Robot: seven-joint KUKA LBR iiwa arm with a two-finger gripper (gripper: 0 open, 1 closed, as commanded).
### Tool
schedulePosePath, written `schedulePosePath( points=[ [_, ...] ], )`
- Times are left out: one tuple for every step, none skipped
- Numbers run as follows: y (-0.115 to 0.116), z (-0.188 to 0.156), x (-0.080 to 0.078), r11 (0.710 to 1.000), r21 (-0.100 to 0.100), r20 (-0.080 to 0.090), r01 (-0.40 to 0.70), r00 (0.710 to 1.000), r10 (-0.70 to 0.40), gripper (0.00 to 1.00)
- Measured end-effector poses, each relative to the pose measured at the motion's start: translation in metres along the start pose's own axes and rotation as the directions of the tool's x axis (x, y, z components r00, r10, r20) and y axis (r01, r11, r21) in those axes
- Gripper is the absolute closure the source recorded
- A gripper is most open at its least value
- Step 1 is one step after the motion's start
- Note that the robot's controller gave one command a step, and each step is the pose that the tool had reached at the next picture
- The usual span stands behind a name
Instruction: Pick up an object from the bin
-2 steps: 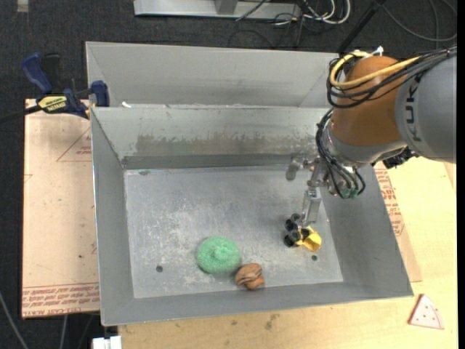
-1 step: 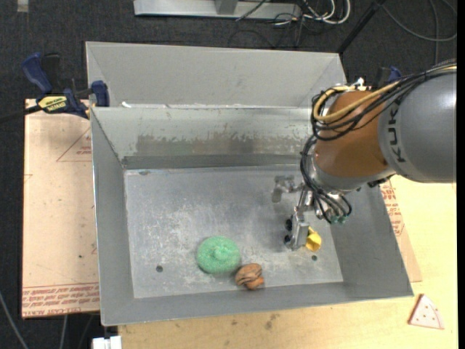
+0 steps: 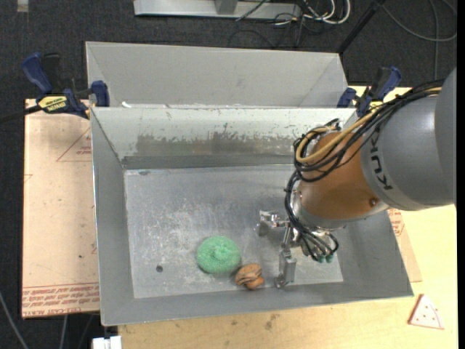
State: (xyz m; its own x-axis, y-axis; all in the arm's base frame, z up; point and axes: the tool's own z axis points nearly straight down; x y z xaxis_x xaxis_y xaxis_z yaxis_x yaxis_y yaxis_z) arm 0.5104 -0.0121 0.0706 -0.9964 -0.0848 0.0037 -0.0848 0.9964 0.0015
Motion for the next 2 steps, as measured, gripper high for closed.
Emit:
schedulePosePath(
  points=[
    [0.014,-0.003,0.008,1.0,0.0,0.003,-0.009,1.0,0.009,0.0],
    [0.058,-0.003,-0.012,0.995,0.0,0.006,-0.104,0.995,0.104,0.0]
  ],
)
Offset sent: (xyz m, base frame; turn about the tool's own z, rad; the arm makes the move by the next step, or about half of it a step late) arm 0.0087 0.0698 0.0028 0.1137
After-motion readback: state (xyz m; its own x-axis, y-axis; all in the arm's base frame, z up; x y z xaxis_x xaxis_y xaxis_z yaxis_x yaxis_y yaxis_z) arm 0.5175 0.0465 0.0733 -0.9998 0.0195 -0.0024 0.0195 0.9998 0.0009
